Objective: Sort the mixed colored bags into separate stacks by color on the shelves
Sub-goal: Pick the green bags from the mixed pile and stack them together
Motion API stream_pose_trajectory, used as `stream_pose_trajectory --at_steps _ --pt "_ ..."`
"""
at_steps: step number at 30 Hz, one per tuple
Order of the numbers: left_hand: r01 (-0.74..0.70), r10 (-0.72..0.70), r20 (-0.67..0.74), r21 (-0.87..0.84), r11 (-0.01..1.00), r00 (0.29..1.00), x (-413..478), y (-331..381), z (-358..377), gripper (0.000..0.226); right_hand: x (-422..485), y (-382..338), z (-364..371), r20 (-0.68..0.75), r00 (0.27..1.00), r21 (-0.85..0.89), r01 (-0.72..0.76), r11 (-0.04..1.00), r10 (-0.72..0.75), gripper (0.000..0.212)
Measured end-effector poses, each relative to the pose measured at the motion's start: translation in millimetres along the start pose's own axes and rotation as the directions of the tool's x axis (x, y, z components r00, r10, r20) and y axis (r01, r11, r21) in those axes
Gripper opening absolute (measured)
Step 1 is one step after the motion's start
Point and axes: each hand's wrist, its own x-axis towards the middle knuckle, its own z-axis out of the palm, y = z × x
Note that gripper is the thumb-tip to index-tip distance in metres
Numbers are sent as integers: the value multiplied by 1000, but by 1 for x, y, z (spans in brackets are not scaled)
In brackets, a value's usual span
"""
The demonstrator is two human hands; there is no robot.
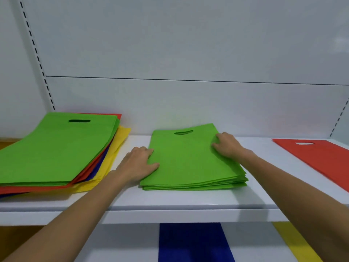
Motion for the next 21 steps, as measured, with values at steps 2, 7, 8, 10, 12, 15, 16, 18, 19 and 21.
stream_pose_trajectory --at_steps 2,7,8,10,12,15,16,18,19,21 --pt "13 -13 17 -24 1000 1000 -2 0 8 55 -1 4 11 84 996 -14 -30 999 31 32" --pt "83 -78 41 -131 988 996 2 4 9 58 2 13 20 53 992 73 -118 990 115 27" --pt "107 -100 48 -177 978 994 3 6 9 60 2 13 19 49 989 93 -140 986 136 21" --pt "139 -130 52 -233 962 990 6 10 9 65 4 15 18 59 987 121 -158 980 152 13" --pt "132 -122 65 -205 970 990 7 15 10 70 4 16 16 65 986 150 -160 976 151 15" --pt "115 -101 88 -164 980 991 7 16 11 74 4 17 16 77 987 165 -155 974 144 26" --pt "117 -103 89 -174 978 991 7 15 10 72 3 17 16 77 987 156 -155 976 144 28" --pt "113 -99 82 -185 976 992 7 16 9 71 -1 15 16 79 987 124 -146 981 137 30" --pt "109 -95 81 -184 977 992 7 17 8 70 -2 15 16 85 987 107 -143 984 134 30" --pt "100 -87 80 -191 976 993 7 17 4 67 -5 13 15 91 988 89 -136 987 128 28"
